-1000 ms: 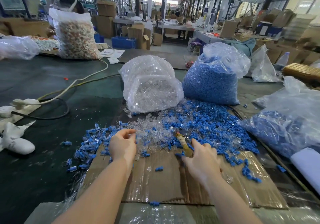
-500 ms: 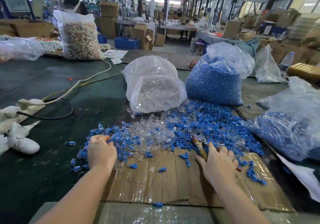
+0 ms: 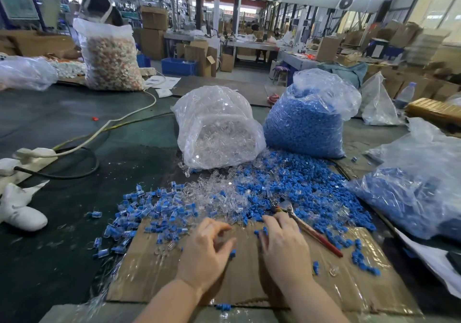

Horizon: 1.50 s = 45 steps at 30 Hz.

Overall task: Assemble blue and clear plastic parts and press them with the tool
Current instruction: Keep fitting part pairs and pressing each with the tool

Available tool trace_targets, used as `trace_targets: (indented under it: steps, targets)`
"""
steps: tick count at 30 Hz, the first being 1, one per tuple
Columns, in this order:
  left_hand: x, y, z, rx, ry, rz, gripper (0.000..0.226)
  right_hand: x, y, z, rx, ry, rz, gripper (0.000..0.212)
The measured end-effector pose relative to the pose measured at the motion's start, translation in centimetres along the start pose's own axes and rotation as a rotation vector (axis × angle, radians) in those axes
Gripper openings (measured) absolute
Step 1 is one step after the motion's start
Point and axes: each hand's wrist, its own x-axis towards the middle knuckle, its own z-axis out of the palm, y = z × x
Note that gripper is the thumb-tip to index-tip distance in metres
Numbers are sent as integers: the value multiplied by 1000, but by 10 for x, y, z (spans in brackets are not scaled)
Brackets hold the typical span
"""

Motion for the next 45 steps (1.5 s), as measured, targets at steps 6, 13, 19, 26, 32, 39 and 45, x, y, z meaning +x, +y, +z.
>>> trace_targets:
  steps: [6,13,19,26,32,39,45]
  targets:
    - [-4,-7,8,51,-152,-8,21,-1,2,18,23,-141,28,25]
    - [9,-3,19,82,-49,-98,25,5,-10,26,63,-137,102,17]
    - [25,-2,19,94,69,-151,30,4,-17,33,100,-80,125,17]
    - [41,-7,18,298,-19,-195,51,4,-16,37,88,-72,128,17]
    - [45,-13,21,287,-19,-124,46,5,-16,38,73,-93,122,22]
    - [42,-11,21,227,13,-124,10,3,-15,38,86,-85,126,19]
    - [34,-7,19,169,61,-111,14,2,-14,38,110,-74,130,18]
